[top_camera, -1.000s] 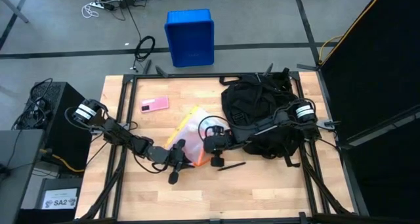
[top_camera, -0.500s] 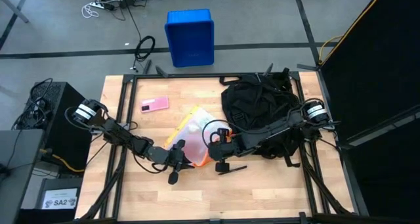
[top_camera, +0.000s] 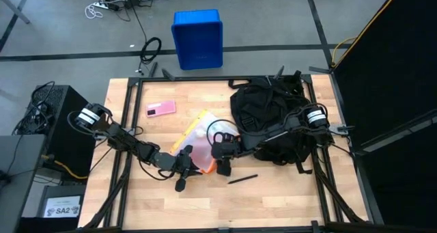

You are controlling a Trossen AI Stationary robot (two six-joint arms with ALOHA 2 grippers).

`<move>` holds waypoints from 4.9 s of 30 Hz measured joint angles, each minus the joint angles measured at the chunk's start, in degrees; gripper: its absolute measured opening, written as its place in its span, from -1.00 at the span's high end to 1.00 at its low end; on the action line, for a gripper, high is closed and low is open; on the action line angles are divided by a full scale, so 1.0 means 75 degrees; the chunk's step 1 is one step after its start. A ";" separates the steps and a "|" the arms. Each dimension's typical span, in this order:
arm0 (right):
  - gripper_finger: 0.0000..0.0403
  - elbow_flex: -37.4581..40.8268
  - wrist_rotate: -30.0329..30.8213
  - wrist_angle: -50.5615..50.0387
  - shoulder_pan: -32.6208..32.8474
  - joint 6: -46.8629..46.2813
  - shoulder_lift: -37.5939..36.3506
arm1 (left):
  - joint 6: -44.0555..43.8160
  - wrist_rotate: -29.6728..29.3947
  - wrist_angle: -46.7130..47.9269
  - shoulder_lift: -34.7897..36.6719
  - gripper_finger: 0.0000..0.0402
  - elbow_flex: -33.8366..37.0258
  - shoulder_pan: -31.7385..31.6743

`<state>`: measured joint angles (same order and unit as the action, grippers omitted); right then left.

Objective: Unpack backpack
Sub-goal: Remove the chocolate bar from the zip bag

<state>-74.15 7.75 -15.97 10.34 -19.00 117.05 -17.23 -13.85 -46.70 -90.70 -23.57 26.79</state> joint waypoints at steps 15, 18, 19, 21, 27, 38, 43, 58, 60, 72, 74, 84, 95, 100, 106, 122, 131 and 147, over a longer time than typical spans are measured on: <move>-0.47 -0.0232 0.0024 -0.0316 0.0119 0.0601 -0.0224 | -0.0079 0.0021 0.0024 0.0000 1.00 0.0003 0.0002; -0.46 -0.0236 0.0307 -0.0295 0.0147 0.0820 -0.0226 | -0.0076 0.0029 0.0024 0.0000 1.00 0.0000 0.0000; -0.46 -0.0236 0.0546 -0.0316 0.0162 0.0914 -0.0224 | -0.0076 0.0029 0.0021 0.0000 1.00 0.0003 0.0000; -0.48 -0.0238 0.0863 -0.0336 0.0133 0.1040 -0.0227 | -0.0096 0.0029 0.0021 0.0000 1.00 0.0002 0.0002; -0.51 -0.0216 0.0527 -0.0206 -0.0236 0.1049 -0.0133 | -0.0114 0.0029 0.0018 0.0000 1.00 0.0000 0.0000; -0.37 -0.0276 -0.0430 0.0213 -0.0591 0.1008 0.0808 | -0.0140 0.0070 0.0070 0.0000 1.00 0.0003 0.0002; 0.16 -0.0276 -0.0452 0.0353 -0.0594 0.1308 0.0825 | -0.0140 0.0070 0.0097 0.0000 1.00 0.0003 0.0002; 1.00 -0.0146 -0.0024 -0.0325 -0.0218 0.1795 -0.0200 | -0.0146 0.0059 0.0206 0.0000 1.00 0.0003 0.0001; 1.00 -0.0157 0.0203 -0.0514 -0.0083 0.1791 -0.0490 | -0.0149 0.0090 0.0212 0.0000 1.00 0.0003 0.0002; 1.00 -0.0181 0.0778 -0.1297 0.0473 0.1483 -0.0915 | -0.0166 0.0085 0.0216 0.0000 1.00 0.0003 0.0002; 0.99 -0.0187 0.0756 -0.1285 0.0473 0.1480 -0.0887 | -0.0166 0.0083 0.0221 0.0000 1.00 0.0003 0.0002; 0.43 -0.0198 0.0767 -0.1214 0.0585 0.1891 -0.0871 | -0.0169 0.0038 0.0228 0.0000 1.00 0.0003 0.0002; -0.31 -0.0207 0.0823 -0.0514 0.0728 0.1967 -0.0871 | -0.0169 0.0041 0.0222 0.0000 1.00 0.0003 0.0002; -0.32 0.0039 0.0712 -0.0145 0.0750 0.1949 -0.0871 | -0.0169 0.0043 0.0222 0.0000 1.00 0.0003 0.0002; -0.19 0.0752 0.0403 0.0625 0.0750 0.1684 -0.0868 | -0.0169 0.0058 0.0222 -0.0003 1.00 0.0003 0.0002; -0.13 0.1238 -0.0117 0.2497 0.0361 0.1505 -0.0123 | -0.0172 0.0055 0.0168 -0.0006 1.00 0.0000 0.0002; 0.09 0.0901 -0.0242 0.2430 0.0199 0.1470 0.0253 | -0.0198 0.0054 0.0225 -0.0006 1.00 0.0003 0.0002; 0.99 -0.0046 0.0141 0.0009 0.0259 0.1713 -0.0203 | -0.0201 0.0044 0.0254 -0.0003 1.00 0.0000 0.0002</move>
<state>-74.49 8.80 -15.90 12.28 -6.16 115.53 -18.74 -13.52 -44.80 -90.72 -23.57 26.81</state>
